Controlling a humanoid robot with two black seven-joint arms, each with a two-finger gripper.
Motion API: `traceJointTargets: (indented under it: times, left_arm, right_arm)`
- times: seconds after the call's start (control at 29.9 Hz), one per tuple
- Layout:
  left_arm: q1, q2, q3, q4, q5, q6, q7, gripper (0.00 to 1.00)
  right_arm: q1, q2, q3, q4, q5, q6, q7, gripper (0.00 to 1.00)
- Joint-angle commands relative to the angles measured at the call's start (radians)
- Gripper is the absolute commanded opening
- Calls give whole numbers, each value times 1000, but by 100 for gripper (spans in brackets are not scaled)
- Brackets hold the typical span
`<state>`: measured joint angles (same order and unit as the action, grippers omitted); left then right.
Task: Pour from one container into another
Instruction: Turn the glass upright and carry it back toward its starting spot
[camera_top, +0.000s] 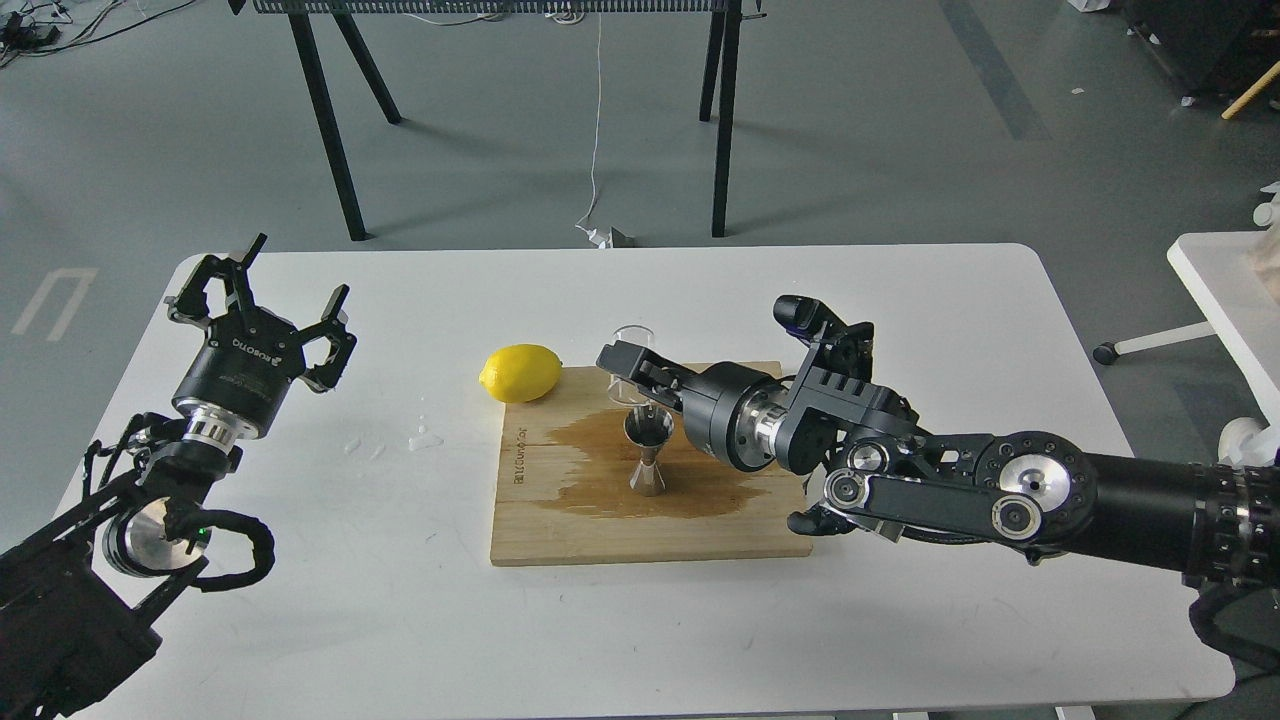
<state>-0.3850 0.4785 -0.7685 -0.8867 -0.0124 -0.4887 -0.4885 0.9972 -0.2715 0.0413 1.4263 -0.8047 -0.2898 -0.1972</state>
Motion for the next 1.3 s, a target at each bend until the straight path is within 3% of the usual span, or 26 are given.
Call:
traceJointTargets:
  times: [0.0,0.23,0.43,0.7,1.04,1.27]
  left_arm:
    - [0,-1,0,0,-1,0,0,88]
    - [0,0,0,0,0,0,0,88]
    - [-2,2,0,0,-1,0,0,88]
    - [-2,3,-2,0,-1,0,0,88]
    - [-2,2,-2,-1,-1,0,0,88]
    - [-2,3,-2,-6,-1,0,0,88]
  right_arm:
    - [3,0,-12,0,-7,0,1,42]
    - [1,-2,6,3,9,-9,1,42]
    - [-26,-17,144,37,114,-12,2,42]
    - [-319,-26,590,36,314,-8,16,42]
    - [-716,55,1121,36,544,1,48,41]
    - [-833,120,1331,-15,702,-20,44,41]
